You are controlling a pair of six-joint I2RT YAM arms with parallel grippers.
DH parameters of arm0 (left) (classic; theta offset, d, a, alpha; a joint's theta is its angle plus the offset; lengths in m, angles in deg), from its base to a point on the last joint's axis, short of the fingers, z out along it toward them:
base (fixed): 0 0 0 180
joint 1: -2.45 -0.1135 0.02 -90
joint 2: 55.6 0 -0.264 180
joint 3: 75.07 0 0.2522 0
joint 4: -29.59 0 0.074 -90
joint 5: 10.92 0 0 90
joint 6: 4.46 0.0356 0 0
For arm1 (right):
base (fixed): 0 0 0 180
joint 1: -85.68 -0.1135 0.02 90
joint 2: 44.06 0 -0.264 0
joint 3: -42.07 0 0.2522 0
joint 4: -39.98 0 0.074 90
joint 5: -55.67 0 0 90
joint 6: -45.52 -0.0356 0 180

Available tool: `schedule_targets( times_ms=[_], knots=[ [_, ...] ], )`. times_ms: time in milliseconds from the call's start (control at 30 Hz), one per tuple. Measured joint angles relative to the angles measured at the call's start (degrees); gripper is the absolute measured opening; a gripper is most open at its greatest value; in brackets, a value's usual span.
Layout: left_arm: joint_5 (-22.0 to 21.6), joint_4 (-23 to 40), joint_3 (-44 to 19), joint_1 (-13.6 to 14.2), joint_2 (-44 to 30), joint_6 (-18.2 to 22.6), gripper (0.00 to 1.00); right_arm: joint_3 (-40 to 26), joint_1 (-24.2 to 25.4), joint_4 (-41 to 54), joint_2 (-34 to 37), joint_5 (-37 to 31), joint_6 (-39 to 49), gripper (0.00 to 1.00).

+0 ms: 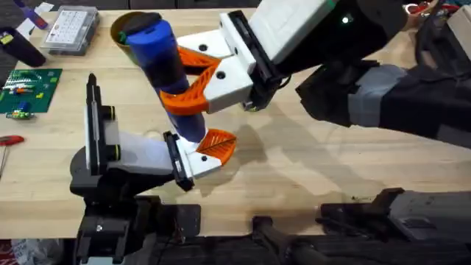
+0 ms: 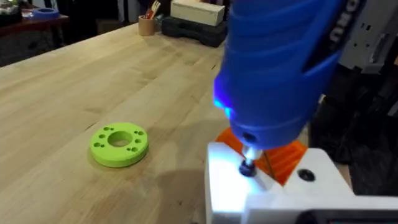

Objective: Pick up the gripper from the table and insert it into the empty holder that is missing its gripper. Then pick up a screw, insert it into the mounting hole, and use the screwdriver to tighten it. Finally, clean up the table by picking up the vegetable and placing it into the bucket.

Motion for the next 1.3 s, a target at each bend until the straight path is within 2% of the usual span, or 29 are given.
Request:
schedule_targets(
  times_ms=[967, 1167, 1300],
  knots=[
    [0.26, 0.07, 0.00, 0.00, 0.00, -0.01, 0.004, 0.00, 0.02, 0.80, 0.00, 1.29, 0.05, 0.016],
    [0.33, 0.17, 0.00, 0.00, -0.02, -0.20, 0.004, -0.37, 0.02, 6.82, -0.66, -1.19, 2.88, 0.016],
    [0.27, 0.17, 0.00, 0.00, -0.02, -0.24, 0.004, -0.42, -0.06, 7.51, -0.75, -1.94, 4.27, 0.016]
  ],
)
